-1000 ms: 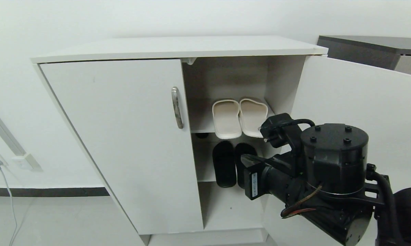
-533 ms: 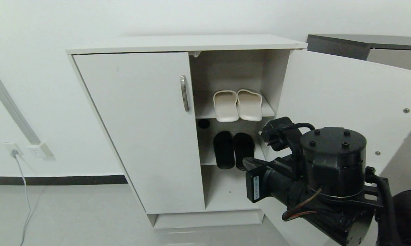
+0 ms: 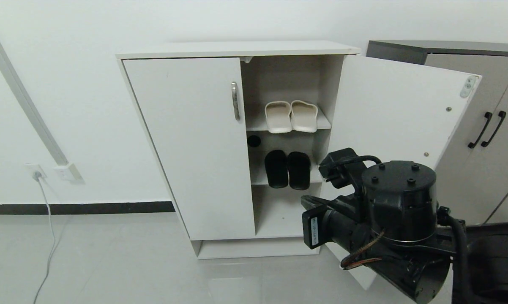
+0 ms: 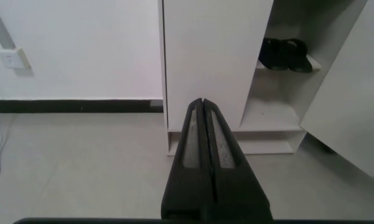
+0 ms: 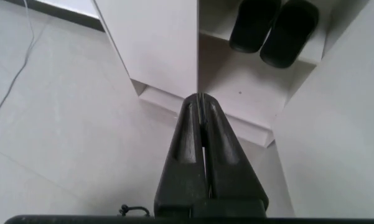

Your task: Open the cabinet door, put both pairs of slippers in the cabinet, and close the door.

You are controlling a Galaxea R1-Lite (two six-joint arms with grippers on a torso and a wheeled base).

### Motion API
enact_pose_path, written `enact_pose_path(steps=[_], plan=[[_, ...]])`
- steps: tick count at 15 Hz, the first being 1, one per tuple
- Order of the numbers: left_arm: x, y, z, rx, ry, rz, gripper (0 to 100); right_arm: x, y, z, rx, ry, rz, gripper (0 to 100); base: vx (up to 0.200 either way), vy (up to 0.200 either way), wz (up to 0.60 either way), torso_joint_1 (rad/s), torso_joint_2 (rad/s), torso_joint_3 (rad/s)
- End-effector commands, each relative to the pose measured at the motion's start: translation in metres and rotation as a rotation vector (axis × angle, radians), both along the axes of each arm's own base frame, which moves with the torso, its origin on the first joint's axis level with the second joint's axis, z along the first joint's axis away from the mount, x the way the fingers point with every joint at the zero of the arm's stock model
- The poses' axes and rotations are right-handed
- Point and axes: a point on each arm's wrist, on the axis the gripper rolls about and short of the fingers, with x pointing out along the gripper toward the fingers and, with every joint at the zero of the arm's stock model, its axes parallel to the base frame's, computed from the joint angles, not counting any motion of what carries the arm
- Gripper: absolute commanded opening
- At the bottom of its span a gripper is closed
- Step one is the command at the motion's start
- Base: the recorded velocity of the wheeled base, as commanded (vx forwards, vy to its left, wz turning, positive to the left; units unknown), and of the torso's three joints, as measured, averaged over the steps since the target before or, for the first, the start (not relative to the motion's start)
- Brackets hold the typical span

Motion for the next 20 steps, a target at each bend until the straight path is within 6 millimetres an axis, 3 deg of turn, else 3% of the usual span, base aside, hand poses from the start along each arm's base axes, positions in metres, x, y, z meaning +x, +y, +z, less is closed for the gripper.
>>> enact_pose_path(steps=[1,6,20], plan=[[0.0,0.0,0.0,-0.001,0.002,0.001,0,0.004,0.0,-0.007,-0.001,0.001,-0.005,0,0.0,0.0,0.0,0.0,0.0,0.0],[0.0,0.0,0.0,-0.001,0.0,0.0,0,0.011,0.0,-0.018,-0.027,-0.007,-0.016,0,0.0,0.0,0.0,0.0,0.0,0.0],[0.0,0.0,0.0,-0.001,0.002,0.001,0,0.011,0.0,-0.024,-0.053,0.003,-0.016,0,0.0,0.0,0.0,0.0,0.0,0.0]])
